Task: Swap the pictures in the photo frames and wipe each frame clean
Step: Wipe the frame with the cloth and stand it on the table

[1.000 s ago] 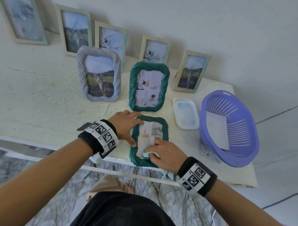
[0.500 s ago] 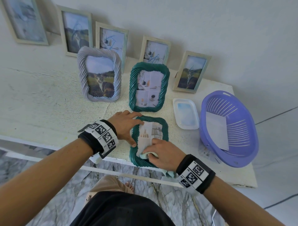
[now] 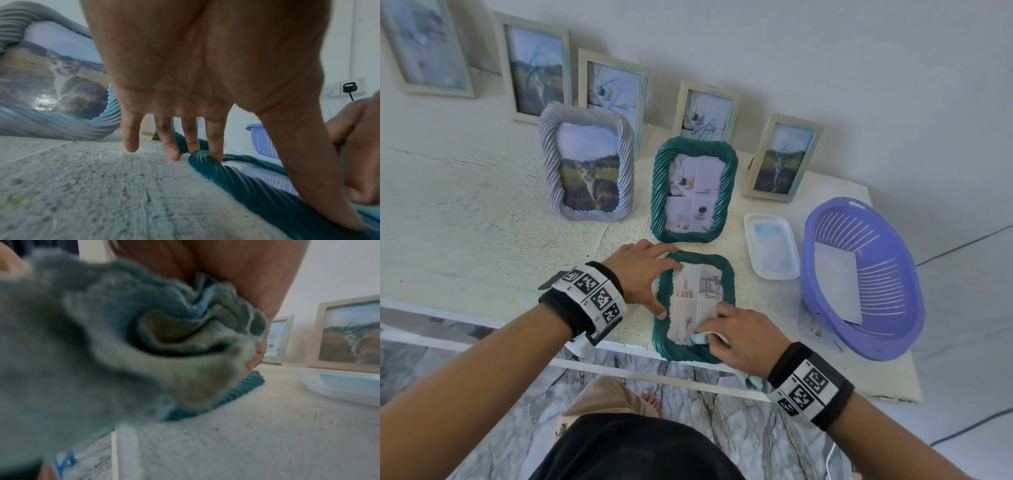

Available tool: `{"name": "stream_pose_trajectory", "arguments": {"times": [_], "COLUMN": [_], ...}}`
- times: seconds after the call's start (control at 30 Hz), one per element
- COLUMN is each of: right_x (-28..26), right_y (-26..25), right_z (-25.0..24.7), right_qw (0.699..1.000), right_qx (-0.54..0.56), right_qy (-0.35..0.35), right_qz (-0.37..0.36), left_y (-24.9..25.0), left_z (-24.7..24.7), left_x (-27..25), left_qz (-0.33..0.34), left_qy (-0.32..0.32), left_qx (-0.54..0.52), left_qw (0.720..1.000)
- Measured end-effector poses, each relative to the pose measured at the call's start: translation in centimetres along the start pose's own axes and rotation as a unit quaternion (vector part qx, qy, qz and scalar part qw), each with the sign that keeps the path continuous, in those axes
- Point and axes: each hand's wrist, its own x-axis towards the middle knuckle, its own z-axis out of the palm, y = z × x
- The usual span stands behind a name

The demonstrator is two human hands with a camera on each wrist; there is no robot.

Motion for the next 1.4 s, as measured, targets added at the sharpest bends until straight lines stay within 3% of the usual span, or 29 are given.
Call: {"name": "stream_pose_trajectory", "arguments": {"times": [0.4, 0.73, 1.1, 1.4], "right_x": [5.1, 8.1, 7.9, 3.4], "right_y": [2.7, -0.3, -1.9, -3.1], "right_z": [-2.2, -1.7, -0.4, 0.2], "right_qw": [0.987, 0.975, 0.992, 0.998], "right_qx": [-0.097, 0.056, 0.063, 0.059], "right_qy": [0.074, 0.118, 0.083, 0.018], "right_qz": [0.107, 0.178, 0.077, 0.009], "left_y": [-0.2, -0.5, -0.5, -0.5], "left_z": [0.4, 0.6, 0.6, 0.5], "left_x": [-0.1, -0.1, -0.2, 0.0], "left_qz": [0.005, 0.000, -0.002, -0.002], "left_qy": [0.009, 0.036, 0.033, 0.033], "left_qx": [-0.020, -0.073, -0.077, -0.066], "left_qw": [1.000, 0.997, 0.996, 0.997]}}
